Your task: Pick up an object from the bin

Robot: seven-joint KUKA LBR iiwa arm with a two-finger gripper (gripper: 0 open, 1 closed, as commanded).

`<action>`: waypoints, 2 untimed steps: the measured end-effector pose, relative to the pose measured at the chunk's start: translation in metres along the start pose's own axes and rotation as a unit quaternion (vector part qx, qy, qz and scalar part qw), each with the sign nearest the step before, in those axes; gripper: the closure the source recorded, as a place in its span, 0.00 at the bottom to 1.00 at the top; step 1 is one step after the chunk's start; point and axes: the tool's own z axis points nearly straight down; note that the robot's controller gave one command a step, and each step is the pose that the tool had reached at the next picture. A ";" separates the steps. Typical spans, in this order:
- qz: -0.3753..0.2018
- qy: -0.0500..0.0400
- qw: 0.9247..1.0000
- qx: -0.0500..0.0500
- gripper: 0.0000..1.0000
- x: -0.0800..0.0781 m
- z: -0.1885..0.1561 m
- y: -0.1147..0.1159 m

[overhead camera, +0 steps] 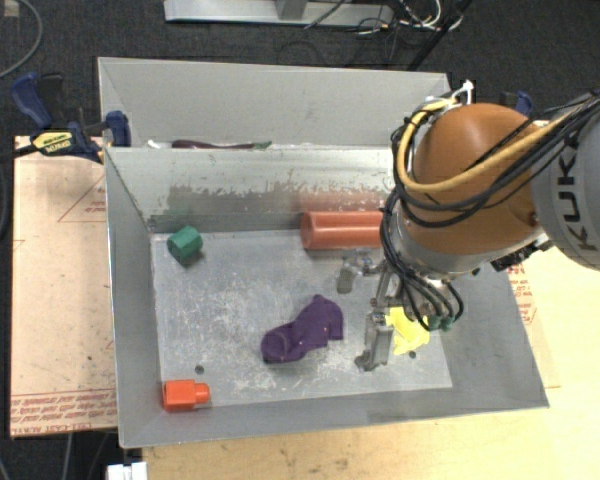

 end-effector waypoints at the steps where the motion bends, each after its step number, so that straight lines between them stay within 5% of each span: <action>1: 0.001 -0.004 1.000 0.000 0.00 -0.001 -0.004 0.000; 2: -0.034 -0.006 0.999 0.000 0.00 -0.017 0.031 0.006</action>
Offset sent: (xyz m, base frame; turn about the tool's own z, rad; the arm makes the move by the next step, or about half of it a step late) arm 0.0472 0.0186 -0.1192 -0.2249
